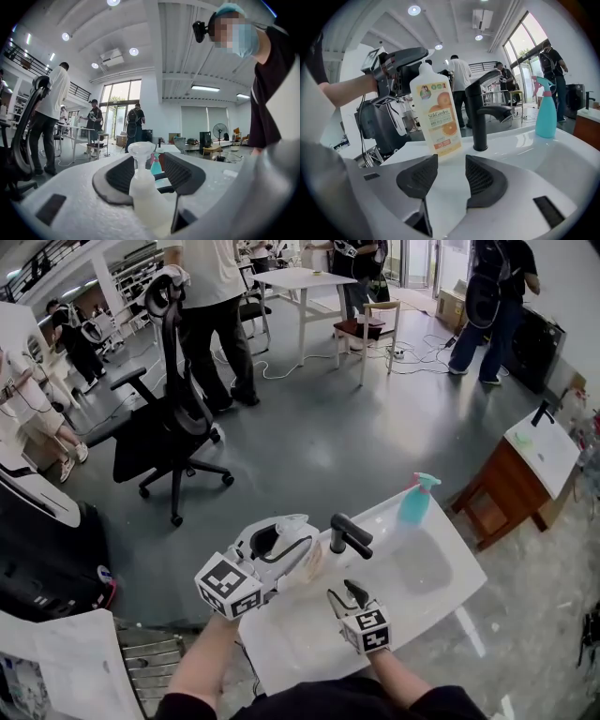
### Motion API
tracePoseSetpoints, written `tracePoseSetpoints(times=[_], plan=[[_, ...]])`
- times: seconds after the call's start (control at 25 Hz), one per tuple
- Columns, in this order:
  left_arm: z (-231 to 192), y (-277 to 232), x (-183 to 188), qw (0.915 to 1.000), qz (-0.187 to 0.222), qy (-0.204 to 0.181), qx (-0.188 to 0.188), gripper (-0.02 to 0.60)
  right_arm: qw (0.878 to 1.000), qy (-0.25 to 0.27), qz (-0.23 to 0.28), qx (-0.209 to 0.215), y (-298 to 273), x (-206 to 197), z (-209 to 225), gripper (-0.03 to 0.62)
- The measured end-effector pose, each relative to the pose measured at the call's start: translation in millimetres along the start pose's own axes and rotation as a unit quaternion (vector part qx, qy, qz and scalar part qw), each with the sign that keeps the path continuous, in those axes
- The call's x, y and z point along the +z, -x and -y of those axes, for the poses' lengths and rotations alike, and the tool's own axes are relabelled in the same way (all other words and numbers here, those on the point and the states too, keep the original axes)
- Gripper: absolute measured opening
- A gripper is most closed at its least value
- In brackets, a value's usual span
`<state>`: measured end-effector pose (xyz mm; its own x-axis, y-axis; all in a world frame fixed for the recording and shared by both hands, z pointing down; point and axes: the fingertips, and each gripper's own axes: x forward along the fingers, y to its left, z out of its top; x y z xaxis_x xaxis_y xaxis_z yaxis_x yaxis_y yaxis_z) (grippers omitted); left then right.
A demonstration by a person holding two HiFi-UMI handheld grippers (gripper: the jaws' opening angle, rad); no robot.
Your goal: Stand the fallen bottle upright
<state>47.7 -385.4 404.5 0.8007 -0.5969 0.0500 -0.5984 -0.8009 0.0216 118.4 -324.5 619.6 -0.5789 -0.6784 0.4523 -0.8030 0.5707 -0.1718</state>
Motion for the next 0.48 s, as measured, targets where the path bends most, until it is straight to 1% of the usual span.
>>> tracePoseSetpoints(times=[0.08,0.2,0.36,0.48], plan=[[4.4,0.9,1.2,1.0,0.002,-0.001,-0.007,0.216,1.0,-0.005,0.001,-0.005,9.6,1.7,-1.1,0.187],[10.8,4.9,1.2,0.9999,0.005,-0.002,-0.009,0.253,1.0,-0.005,0.02,-0.016,24.9,12.1,-4.1,0.184],[15.0,8.6,0.1,0.9999,0.01,-0.013,0.0,0.272,0.999,-0.007,0.043,-0.032,42.9,21.5,-9.0,0.183],[15.9,9.5,0.1,0.9996,0.004,-0.027,0.008,0.288,0.998,-0.006,0.05,-0.047,55.7,23.3,-12.4,0.181]])
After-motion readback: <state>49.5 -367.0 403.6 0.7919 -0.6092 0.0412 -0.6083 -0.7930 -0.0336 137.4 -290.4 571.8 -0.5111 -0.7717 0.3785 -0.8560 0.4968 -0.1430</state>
